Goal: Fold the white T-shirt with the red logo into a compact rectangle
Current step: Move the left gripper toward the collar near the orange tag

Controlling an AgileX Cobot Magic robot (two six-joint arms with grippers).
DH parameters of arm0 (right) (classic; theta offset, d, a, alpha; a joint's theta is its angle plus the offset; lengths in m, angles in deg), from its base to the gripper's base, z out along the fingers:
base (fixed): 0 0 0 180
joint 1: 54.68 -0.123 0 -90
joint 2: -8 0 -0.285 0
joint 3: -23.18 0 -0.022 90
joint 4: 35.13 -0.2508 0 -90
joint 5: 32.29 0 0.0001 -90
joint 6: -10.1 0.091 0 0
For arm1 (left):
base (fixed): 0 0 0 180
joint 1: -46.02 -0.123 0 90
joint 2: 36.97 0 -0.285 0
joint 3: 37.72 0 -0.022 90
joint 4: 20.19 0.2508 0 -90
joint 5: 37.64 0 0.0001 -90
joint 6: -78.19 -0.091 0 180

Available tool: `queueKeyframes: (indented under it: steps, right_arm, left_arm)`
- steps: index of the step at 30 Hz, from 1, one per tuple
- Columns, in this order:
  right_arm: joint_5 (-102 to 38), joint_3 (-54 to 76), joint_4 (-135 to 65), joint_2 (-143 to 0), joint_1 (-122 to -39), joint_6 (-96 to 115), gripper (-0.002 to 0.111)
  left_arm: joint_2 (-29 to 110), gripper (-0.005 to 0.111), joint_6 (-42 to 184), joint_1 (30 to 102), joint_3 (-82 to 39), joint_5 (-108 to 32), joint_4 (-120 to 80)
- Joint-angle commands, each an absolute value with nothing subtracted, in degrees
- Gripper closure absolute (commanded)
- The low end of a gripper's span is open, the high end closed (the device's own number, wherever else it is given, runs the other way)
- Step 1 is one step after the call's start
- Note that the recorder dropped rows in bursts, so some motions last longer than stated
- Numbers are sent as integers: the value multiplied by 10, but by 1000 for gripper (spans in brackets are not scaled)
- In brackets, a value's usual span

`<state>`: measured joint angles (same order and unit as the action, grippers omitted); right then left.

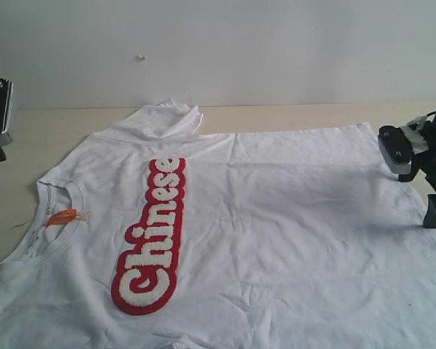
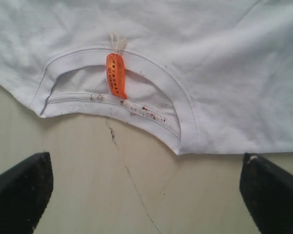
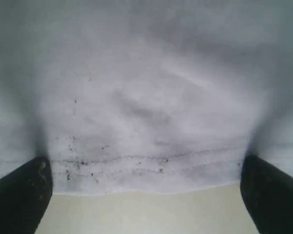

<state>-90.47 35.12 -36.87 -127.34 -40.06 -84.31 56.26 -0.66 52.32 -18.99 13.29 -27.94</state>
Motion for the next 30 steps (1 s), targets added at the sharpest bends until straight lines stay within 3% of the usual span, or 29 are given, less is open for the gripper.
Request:
queueKeyframes:
  steps: [1,30]
  right_arm:
    - [-902,350,-408,-1258,-400,-857,4]
    - [-889,349,-356,-1292,-400,-843,4]
  left_arm:
    - [562,3,-6,526,-187,130,-284]
    - [562,3,-6,526,-187,130,-284]
